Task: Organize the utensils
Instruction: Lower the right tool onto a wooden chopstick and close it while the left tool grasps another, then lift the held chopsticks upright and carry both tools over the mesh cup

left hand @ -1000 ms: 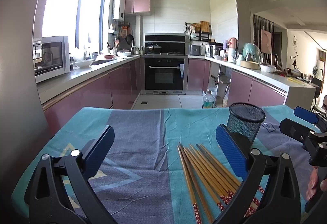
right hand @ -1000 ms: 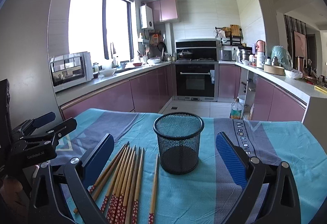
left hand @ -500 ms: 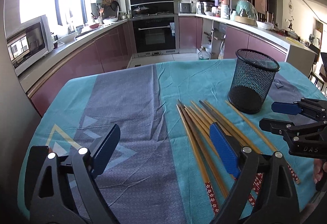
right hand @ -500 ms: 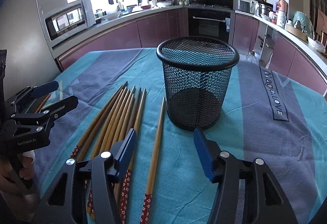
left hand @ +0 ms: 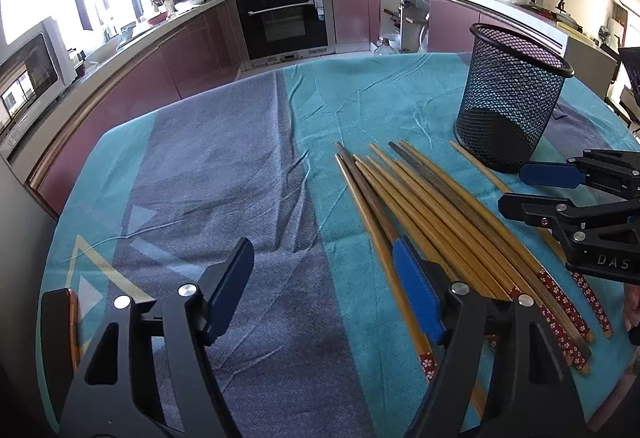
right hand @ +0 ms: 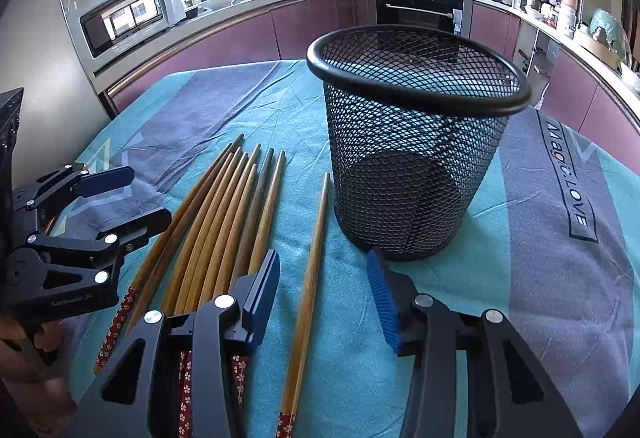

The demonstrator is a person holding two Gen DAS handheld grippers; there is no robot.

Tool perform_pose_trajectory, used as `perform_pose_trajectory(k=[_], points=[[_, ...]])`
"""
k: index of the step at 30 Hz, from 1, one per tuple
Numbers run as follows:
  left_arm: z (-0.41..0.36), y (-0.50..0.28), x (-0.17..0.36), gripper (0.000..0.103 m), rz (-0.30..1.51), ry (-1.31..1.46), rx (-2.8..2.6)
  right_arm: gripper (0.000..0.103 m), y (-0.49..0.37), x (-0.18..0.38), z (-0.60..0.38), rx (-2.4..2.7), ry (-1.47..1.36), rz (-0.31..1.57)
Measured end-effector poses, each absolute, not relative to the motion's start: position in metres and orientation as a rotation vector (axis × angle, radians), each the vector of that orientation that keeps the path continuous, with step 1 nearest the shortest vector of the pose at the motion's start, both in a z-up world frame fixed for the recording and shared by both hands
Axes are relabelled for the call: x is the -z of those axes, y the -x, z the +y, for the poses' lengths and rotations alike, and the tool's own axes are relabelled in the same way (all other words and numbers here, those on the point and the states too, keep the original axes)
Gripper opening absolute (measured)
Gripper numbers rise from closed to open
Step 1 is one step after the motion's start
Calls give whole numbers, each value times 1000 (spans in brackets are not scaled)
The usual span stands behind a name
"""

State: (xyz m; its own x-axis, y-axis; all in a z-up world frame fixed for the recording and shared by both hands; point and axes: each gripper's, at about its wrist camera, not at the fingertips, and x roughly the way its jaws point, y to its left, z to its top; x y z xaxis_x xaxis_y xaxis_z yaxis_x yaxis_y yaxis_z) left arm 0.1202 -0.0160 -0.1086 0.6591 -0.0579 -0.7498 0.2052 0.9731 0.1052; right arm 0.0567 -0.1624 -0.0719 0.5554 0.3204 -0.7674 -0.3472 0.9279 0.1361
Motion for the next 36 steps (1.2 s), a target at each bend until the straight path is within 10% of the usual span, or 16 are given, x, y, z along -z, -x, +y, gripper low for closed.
perform_pose_trajectory(k=[15, 22, 36], points=[[-31, -160, 115, 42, 898, -197, 214, 32, -66, 73, -150, -391, 82, 911], [-33, -166, 121, 32, 908, -162, 240, 7, -68, 73, -162, -422, 8, 932], [-35, -145, 116, 8, 900, -57, 259, 5, -45, 37, -186, -501, -106, 838]])
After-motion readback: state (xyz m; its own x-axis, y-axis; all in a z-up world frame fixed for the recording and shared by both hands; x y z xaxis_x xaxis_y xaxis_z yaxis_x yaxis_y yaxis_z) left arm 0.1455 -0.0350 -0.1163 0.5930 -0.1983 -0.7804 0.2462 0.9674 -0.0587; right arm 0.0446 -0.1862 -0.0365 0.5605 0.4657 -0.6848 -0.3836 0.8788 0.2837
